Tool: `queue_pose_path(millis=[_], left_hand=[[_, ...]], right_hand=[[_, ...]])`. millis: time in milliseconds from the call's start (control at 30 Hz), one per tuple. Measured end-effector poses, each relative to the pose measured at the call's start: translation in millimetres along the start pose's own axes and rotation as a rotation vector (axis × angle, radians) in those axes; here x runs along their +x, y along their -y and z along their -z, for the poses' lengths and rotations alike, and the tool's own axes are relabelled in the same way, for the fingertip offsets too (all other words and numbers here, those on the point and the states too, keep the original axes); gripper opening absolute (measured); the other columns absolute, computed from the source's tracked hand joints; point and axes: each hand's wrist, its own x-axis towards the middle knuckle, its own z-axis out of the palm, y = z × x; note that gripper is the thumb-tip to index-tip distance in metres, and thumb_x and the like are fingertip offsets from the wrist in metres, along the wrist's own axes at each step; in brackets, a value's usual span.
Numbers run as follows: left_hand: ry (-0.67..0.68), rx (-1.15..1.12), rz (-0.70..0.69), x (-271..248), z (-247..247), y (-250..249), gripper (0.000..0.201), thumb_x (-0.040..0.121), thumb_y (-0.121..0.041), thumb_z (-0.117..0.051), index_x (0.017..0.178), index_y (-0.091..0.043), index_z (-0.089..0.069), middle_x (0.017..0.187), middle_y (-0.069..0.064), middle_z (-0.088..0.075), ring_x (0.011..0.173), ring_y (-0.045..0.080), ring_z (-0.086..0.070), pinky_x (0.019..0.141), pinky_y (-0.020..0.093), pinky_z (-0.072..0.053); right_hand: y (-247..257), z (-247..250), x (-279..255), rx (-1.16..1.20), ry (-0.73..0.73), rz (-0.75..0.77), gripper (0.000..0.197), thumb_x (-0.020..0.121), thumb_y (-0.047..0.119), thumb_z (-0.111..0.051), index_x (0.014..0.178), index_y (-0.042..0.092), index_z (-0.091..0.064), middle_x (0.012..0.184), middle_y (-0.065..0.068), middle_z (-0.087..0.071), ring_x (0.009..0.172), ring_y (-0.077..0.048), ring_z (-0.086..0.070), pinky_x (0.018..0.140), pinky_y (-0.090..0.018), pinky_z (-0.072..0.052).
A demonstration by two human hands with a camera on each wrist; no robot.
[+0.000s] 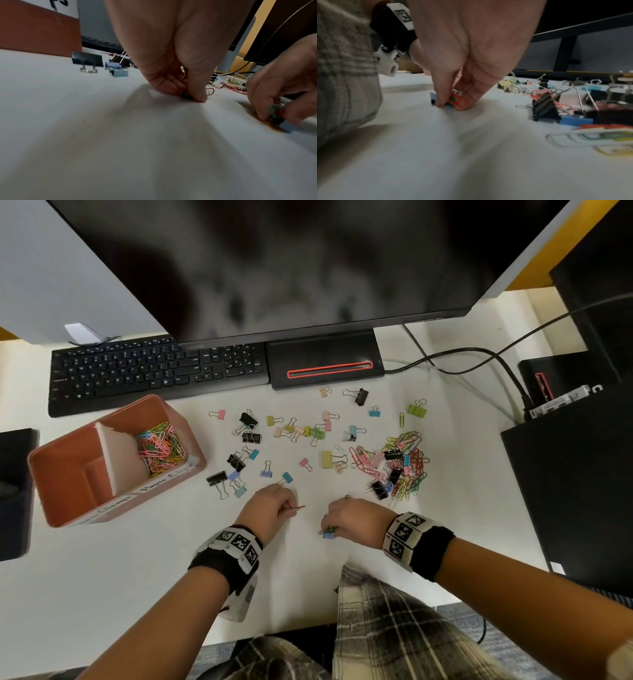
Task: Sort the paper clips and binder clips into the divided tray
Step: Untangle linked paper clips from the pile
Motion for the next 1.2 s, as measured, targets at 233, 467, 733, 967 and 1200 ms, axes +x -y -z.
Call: queue_pose_path(millis=[233,467,733,967,1200], left_hand=[[-0.013,-0.057,-0.026,-4.8,-1.1,3.5,0.006,0.081,-0.013,-0.068,0.079,-0.01,-0.062,0.076,-0.006,-0.049,0.07,0.009,-0.047,0.065,0.01,-0.032],[0.054,-0.095,-0.046,-5.2,-8.7,-20.7,0.012,0.081,-0.023,-0.068,0.084,-0.014,-0.06,0.076,-0.008,-0.048,0.067,-0.002,-0.044,0.063,0.005,-0.034],[0.056,-0.068,0.142,-6.9,-36.9,-37.8,0.021,0.08,-0.028,-0.068,0.094,-0.018,-0.057,0.084,-0.002,-0.059,0.077,0.014,-0.057,0.073,0.025,-0.046],[0.049,0.02,0.096,8.3,-23.3,-27.4,0.006,0.081,-0.02,-0.063,0.083,-0.016,-0.067,0.086,-0.002,-0.056,0.081,0.017,-0.059,0.078,0.032,-0.05],[0.133,0.18,0.071,17.3,-2.9,-18.0,0.01,0.083,-0.02,-0.06,0.09,-0.015,-0.065,0.094,-0.001,-0.054,0.09,0.018,-0.055,0.086,0.036,-0.049]], right_hand=[[-20.4,18.8,-2.5,0.228,-0.329,-0.056,0.02,0.092,0.016,-0.051,0.103,0.009,-0.067,0.101,-0.008,-0.062,0.095,-0.021,-0.055,0.089,-0.034,-0.044],[-35.3,28.2,-17.1,0.376,-0.564,-0.226,0.029,0.089,0.019,-0.06,0.117,0.013,-0.061,0.109,-0.005,-0.065,0.092,-0.015,-0.056,0.088,-0.025,-0.045],[-26.2,1.1,-12.4,0.193,-0.255,-0.095,0.031,0.09,0.018,-0.056,0.121,0.013,-0.06,0.117,-0.006,-0.062,0.111,-0.02,-0.054,0.094,-0.027,-0.037],[-11.7,-1.8,9.0,0.094,-0.226,-0.121,0.023,0.092,0.019,-0.053,0.11,0.01,-0.065,0.111,-0.01,-0.056,0.101,-0.026,-0.056,0.086,-0.034,-0.043],[-12.0,-5.4,16.4,0.044,-0.242,-0.179,0.018,0.093,0.014,-0.05,0.1,0.005,-0.065,0.104,-0.011,-0.06,0.102,-0.024,-0.056,0.111,-0.03,-0.03]])
